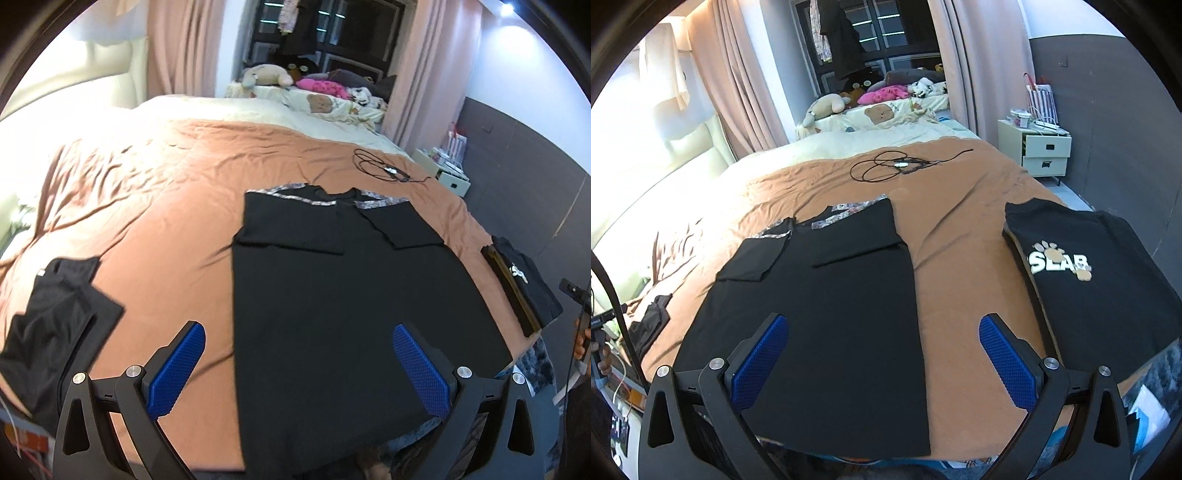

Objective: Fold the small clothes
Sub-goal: 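Move both grippers back to the hem of the folded shirt, then grasp the shirt hem with both grippers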

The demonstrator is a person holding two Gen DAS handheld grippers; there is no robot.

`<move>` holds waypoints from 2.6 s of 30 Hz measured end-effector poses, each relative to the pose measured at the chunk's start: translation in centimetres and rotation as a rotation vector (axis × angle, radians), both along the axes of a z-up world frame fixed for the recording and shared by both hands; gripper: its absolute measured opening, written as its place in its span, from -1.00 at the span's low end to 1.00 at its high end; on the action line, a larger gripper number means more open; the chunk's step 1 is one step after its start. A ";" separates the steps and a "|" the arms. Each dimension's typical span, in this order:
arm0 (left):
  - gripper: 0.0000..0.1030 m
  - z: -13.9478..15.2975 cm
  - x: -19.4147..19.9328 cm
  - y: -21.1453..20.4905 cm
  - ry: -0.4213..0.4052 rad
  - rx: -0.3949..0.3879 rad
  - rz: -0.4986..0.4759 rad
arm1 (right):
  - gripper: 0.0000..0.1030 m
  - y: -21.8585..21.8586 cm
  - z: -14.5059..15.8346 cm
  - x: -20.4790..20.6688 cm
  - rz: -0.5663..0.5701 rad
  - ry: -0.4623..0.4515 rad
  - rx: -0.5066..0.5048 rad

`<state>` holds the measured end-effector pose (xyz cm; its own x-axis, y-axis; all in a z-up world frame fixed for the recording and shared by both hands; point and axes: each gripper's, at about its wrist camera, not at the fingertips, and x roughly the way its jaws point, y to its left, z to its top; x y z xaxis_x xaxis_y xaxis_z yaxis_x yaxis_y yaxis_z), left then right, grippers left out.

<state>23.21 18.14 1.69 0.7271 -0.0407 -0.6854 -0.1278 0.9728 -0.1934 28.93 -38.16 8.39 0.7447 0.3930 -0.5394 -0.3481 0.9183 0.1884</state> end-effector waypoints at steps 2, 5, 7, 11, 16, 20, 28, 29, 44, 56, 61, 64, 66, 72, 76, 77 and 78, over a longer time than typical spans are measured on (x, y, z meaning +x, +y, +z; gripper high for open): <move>0.98 -0.2 -1.3 0.2 -0.006 -0.010 0.014 | 1.00 -0.8 -0.6 -0.7 -0.001 -0.003 0.013; 0.98 -0.5 -3.3 -0.1 -0.010 0.001 0.024 | 1.00 -1.9 -1.5 -1.7 0.019 0.013 0.023; 0.98 -0.7 -4.6 -0.2 -0.021 -0.001 0.020 | 1.00 -2.5 -2.0 -2.6 0.026 0.016 0.031; 0.98 -1.5 -6.5 0.4 -0.037 -0.034 0.019 | 1.00 -3.5 -2.9 -3.8 0.040 0.033 0.044; 0.82 -4.6 -7.7 1.8 -0.002 -0.085 0.026 | 1.00 -4.6 -4.4 -4.5 0.036 0.051 0.065; 0.57 -8.2 -8.0 3.3 0.036 -0.167 0.047 | 0.81 -5.5 -6.4 -4.4 0.032 0.075 0.117; 0.34 -14.1 -8.5 4.9 0.097 -0.327 0.056 | 0.53 -6.4 -10.5 -1.5 0.041 0.170 0.192; 0.33 -14.6 -8.5 4.9 0.099 -0.345 0.053 | 0.53 -6.5 -10.8 -1.2 0.043 0.179 0.205; 0.26 -20.0 -9.2 4.6 0.144 -0.595 0.020 | 0.44 -8.0 -16.2 3.3 0.069 0.345 0.339; 0.07 -20.2 -8.6 4.4 0.118 -0.718 -0.025 | 0.12 -10.0 -17.9 5.2 0.132 0.393 0.460; 0.07 -20.2 -8.5 4.5 0.121 -0.720 -0.004 | 0.12 -9.8 -18.9 5.3 0.145 0.405 0.486; 0.07 -20.6 -8.5 4.4 0.128 -0.721 -0.004 | 0.12 -9.1 -19.4 5.7 0.149 0.414 0.477; 0.03 -20.8 -8.5 4.1 0.136 -0.714 0.005 | 0.12 -9.0 -19.4 5.7 0.142 0.413 0.474; -0.38 -22.2 -7.9 3.4 0.182 -0.676 0.068 | -0.05 -8.6 -19.1 6.1 0.076 0.402 0.463; -0.41 -22.9 -8.4 3.9 0.151 -0.725 0.108 | -0.07 -8.0 -18.8 6.0 0.050 0.400 0.453; -0.41 -22.8 -8.5 3.9 0.148 -0.725 0.110 | -0.07 -7.8 -18.8 5.9 0.045 0.398 0.446; -0.41 -22.7 -8.6 3.9 0.140 -0.727 0.113 | -0.07 -7.4 -18.7 5.9 0.042 0.398 0.440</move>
